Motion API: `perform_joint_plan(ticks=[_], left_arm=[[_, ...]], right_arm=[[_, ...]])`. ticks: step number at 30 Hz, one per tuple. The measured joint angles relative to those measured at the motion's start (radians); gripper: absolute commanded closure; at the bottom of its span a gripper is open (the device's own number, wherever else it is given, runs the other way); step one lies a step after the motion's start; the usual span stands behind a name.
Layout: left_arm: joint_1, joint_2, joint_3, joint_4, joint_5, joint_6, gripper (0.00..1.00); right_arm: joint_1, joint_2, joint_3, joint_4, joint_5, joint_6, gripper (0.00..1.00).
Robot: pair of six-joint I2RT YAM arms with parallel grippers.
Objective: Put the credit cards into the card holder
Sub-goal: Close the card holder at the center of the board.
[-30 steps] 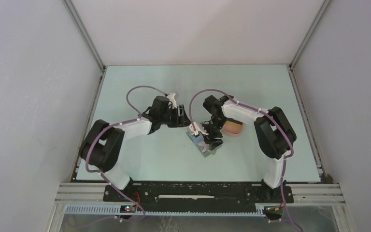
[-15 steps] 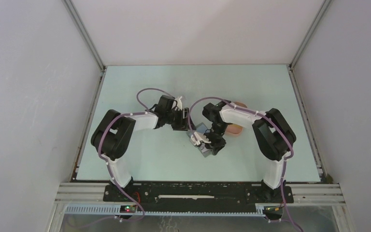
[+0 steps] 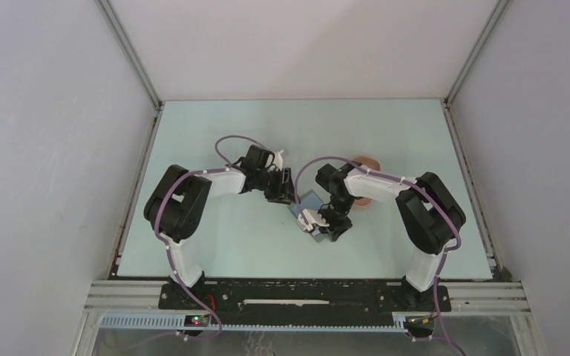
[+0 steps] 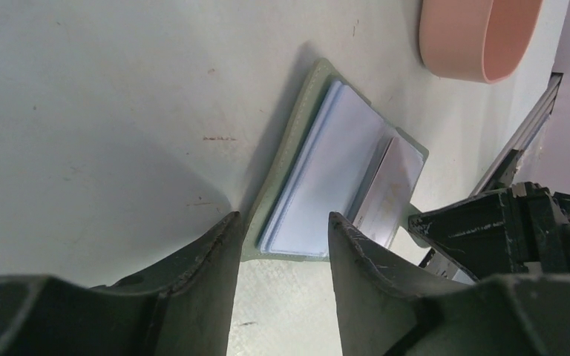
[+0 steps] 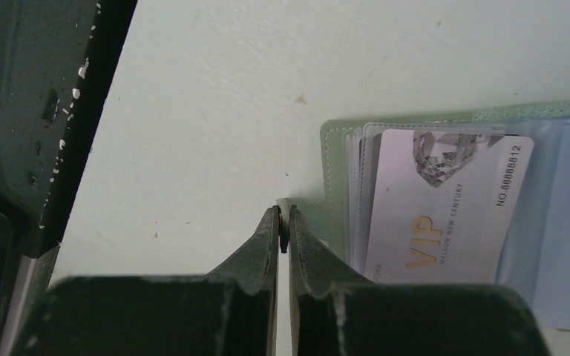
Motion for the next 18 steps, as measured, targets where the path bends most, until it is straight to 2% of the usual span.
perform_joint_plan(ticks=[14, 18], left_arm=[[-0.014, 0.017, 0.006, -0.042, 0.071, -0.004, 0.54], [-0.014, 0.017, 0.006, -0.042, 0.07, -0.011, 0.64]], right_arm=[[0.014, -0.027, -0.071, 0.06, 0.042, 0.021, 0.93], [0.015, -0.028, -0.071, 0.061, 0.047, 0.027, 0.92]])
